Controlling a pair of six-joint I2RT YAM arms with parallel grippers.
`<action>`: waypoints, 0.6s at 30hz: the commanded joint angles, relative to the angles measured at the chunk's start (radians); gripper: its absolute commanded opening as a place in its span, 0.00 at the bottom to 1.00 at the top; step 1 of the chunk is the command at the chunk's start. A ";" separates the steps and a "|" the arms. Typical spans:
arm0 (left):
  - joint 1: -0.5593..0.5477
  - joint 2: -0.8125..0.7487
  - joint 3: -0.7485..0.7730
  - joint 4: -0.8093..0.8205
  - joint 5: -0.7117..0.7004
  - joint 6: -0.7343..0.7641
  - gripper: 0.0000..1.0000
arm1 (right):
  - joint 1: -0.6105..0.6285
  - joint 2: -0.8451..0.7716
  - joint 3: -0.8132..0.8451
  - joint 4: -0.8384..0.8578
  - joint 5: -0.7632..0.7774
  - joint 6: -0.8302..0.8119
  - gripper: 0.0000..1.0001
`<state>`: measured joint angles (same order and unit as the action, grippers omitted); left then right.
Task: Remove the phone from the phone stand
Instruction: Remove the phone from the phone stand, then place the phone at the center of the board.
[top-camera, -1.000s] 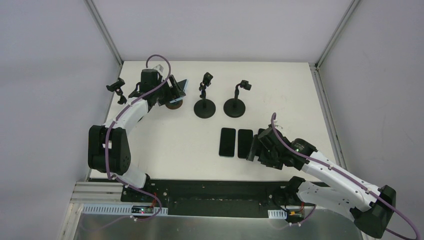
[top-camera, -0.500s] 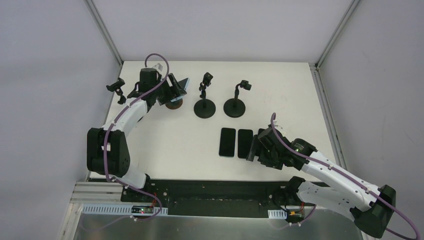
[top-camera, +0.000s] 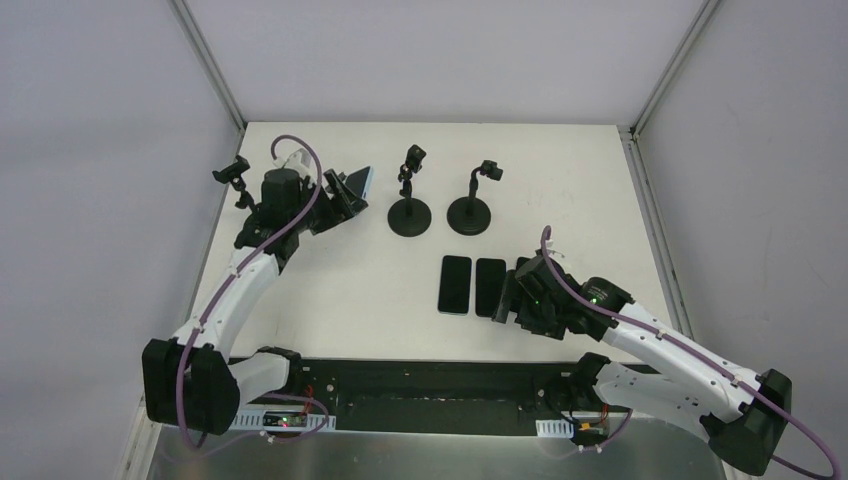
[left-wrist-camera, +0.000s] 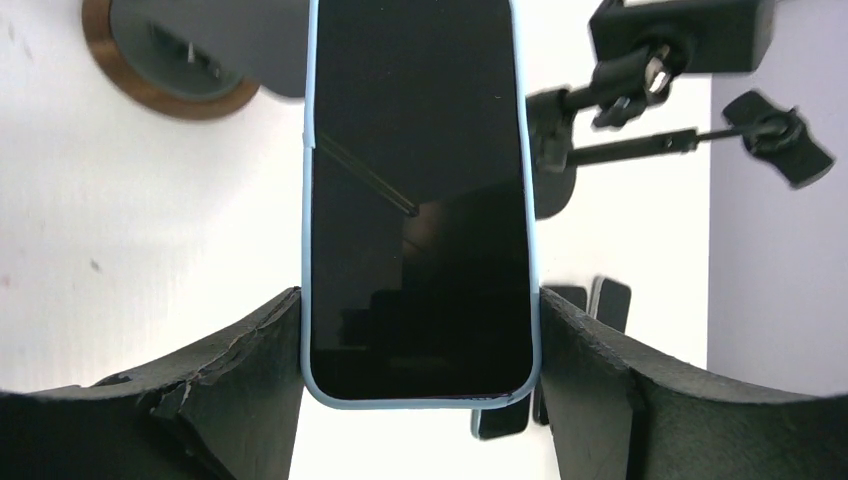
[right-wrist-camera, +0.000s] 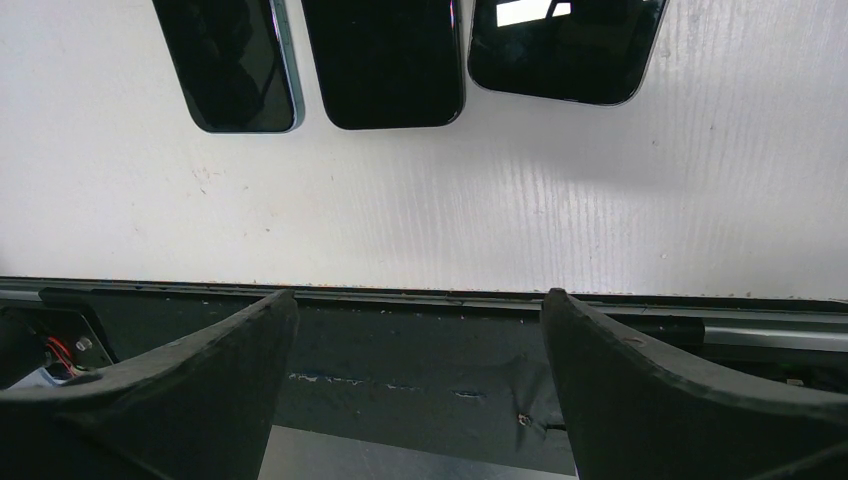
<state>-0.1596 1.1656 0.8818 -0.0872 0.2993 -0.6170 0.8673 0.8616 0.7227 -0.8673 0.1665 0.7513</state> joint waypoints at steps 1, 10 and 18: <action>-0.043 -0.131 -0.083 0.069 -0.050 -0.046 0.00 | 0.009 0.001 0.006 0.000 -0.009 0.016 0.94; -0.265 -0.331 -0.292 0.062 -0.207 -0.086 0.00 | 0.012 -0.023 0.001 -0.016 0.023 0.019 0.94; -0.517 -0.324 -0.440 0.061 -0.441 -0.160 0.00 | 0.012 -0.006 -0.006 -0.001 0.018 0.026 0.94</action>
<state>-0.5755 0.8356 0.4564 -0.0975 0.0154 -0.7231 0.8749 0.8520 0.7223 -0.8680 0.1719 0.7589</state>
